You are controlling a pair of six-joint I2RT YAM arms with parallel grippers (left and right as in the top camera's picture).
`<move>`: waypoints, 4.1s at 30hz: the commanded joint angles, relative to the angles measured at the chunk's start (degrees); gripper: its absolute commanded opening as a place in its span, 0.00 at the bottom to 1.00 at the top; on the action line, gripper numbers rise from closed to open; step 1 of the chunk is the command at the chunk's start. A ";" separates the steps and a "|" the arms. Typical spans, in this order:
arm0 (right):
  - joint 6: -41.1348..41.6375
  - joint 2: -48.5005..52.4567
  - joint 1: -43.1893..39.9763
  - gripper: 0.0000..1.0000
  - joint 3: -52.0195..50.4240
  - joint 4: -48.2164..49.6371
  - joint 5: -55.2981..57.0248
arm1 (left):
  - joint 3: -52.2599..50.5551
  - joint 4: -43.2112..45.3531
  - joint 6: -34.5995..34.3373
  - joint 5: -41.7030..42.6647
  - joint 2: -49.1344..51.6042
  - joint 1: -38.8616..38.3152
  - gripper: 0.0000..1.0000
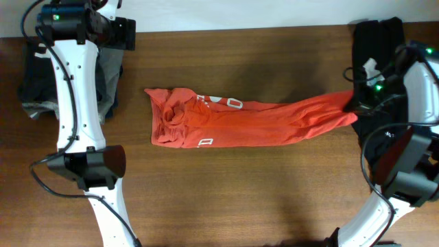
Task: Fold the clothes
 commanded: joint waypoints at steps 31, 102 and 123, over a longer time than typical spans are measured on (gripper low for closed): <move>6.21 5.60 38.91 0.49 0.96 9.38 -2.23 | 0.26 -2.75 -0.87 0.26 -1.07 0.42 0.84; 2.56 4.70 26.86 0.53 23.58 -11.67 6.86 | -43.65 2.16 15.08 17.66 0.22 -10.73 0.01; 2.54 4.70 26.86 0.53 23.58 -11.63 6.86 | -44.96 8.66 -3.56 3.32 -3.32 -10.73 0.01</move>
